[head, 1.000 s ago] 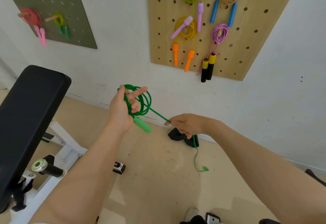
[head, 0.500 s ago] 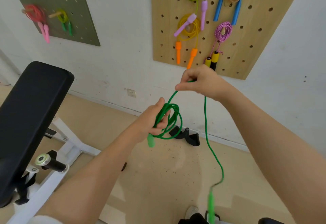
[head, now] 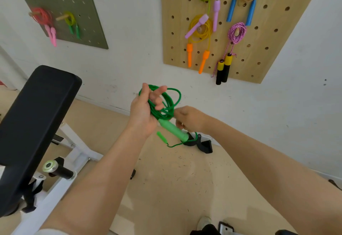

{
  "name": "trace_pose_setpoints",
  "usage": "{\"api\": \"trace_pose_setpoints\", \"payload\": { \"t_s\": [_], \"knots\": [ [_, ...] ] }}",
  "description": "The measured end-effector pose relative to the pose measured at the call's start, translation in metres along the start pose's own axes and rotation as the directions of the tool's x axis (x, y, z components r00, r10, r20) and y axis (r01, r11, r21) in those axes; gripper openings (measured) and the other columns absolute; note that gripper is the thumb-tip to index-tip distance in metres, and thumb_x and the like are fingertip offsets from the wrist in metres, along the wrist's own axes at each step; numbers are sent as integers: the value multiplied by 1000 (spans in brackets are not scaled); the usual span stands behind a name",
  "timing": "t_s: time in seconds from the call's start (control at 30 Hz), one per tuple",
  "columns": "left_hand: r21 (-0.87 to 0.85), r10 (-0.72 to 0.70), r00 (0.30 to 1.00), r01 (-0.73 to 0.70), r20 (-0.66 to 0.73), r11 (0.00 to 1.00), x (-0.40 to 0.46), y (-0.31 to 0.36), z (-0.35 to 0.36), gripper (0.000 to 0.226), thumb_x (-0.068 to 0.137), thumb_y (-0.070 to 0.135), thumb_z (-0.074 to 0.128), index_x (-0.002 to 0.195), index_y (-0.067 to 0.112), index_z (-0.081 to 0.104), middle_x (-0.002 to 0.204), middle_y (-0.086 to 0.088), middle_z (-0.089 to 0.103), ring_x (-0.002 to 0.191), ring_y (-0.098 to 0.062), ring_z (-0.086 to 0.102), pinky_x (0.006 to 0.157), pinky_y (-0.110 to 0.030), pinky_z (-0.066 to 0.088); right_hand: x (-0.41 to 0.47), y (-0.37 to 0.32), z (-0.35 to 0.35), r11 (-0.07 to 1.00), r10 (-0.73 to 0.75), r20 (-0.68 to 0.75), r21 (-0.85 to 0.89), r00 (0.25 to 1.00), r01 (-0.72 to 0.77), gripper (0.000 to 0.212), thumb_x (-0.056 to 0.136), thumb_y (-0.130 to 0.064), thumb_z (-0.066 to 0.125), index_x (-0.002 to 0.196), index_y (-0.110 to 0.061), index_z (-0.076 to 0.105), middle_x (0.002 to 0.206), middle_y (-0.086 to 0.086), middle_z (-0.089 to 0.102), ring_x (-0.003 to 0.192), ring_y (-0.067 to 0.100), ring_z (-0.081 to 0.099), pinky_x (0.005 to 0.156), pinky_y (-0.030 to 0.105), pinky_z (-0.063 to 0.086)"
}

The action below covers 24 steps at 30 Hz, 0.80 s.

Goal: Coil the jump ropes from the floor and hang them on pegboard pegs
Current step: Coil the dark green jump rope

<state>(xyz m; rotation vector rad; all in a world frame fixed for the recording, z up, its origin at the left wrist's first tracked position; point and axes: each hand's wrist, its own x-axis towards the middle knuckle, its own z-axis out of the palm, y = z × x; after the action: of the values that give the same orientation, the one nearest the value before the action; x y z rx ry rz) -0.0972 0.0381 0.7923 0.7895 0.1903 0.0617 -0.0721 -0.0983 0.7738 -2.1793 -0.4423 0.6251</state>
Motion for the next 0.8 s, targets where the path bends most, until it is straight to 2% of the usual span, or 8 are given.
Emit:
{"api": "trace_pose_setpoints", "payload": {
  "t_s": [0.1, 0.2, 0.33, 0.43, 0.5, 0.57, 0.67, 0.8],
  "knots": [
    [42, 34, 995, -30, -98, 999, 9, -3, -8, 31, 101, 26, 35, 92, 3, 53, 86, -8, 74, 66, -11, 70, 57, -18, 52, -4, -8, 2, 979, 26, 143, -204, 989, 4, 25, 98, -36, 37, 89, -26, 57, 69, -1, 55, 47, 14, 40, 49, 20, 39],
    [112, 124, 973, -104, -195, 988, 20, -7, -26, 20, 102, 21, 34, 103, 5, 46, 107, -17, 66, 83, -21, 71, 75, -28, 57, -11, -13, -6, 927, 62, 256, -373, 965, 40, 30, 91, -33, 52, 121, -29, 56, 64, -1, 53, 42, 4, 47, 54, 22, 45],
    [522, 250, 954, -129, -168, 843, 29, -10, -44, 19, 100, 18, 38, 113, 5, 43, 114, -14, 63, 89, -20, 69, 89, -37, 53, -22, -20, -19, 924, -37, 335, -348, 941, 160, 25, 90, -22, 57, 113, -24, 65, 57, -4, 45, 49, 8, 45, 55, 22, 47],
    [731, 166, 982, -176, 87, 660, 14, -21, -30, 9, 98, 16, 43, 100, 8, 47, 90, -5, 67, 62, -12, 68, 63, -28, 56, -22, -27, -28, 929, -233, 169, -252, 958, 271, 14, 88, -16, 62, 92, -7, 72, 46, -12, 45, 45, 3, 42, 52, 11, 34],
    [711, 22, 987, -131, 161, 691, 2, -26, -16, 15, 100, 20, 38, 88, 13, 43, 62, -4, 63, 31, -9, 44, 35, -20, 33, -19, -29, -36, 935, -314, -39, -189, 949, 301, 16, 82, -17, 69, 73, -4, 68, 45, -12, 46, 43, 2, 40, 51, 12, 30],
    [589, -191, 965, 51, 178, 807, -5, -26, -11, 29, 101, 33, 30, 81, 15, 42, 44, -4, 53, 24, -7, 23, 35, -16, 13, -16, -24, -45, 941, -332, -248, -160, 910, 299, 25, 75, -24, 76, 59, -15, 59, 49, -8, 44, 43, 3, 34, 48, 16, 28],
    [639, -450, 852, 193, 268, 745, -12, -21, -18, 50, 92, 56, 24, 74, 13, 43, 38, 1, 39, 25, -5, 17, 36, -16, 9, -18, -15, -59, 959, -236, -448, 34, 862, 280, 30, 77, -25, 74, 61, -14, 52, 49, -4, 34, 38, 4, 28, 43, 17, 24],
    [522, -437, 801, 187, 409, 832, -24, -10, -5, 35, 87, 46, 42, 72, 15, 40, 40, 6, 36, 25, -2, 20, 35, -13, 12, -17, 3, -57, 947, -123, -352, 237, 928, 216, 29, 89, -21, 61, 63, -10, 51, 48, -4, 28, 39, 7, 21, 40, 20, 17]
  ]
}}
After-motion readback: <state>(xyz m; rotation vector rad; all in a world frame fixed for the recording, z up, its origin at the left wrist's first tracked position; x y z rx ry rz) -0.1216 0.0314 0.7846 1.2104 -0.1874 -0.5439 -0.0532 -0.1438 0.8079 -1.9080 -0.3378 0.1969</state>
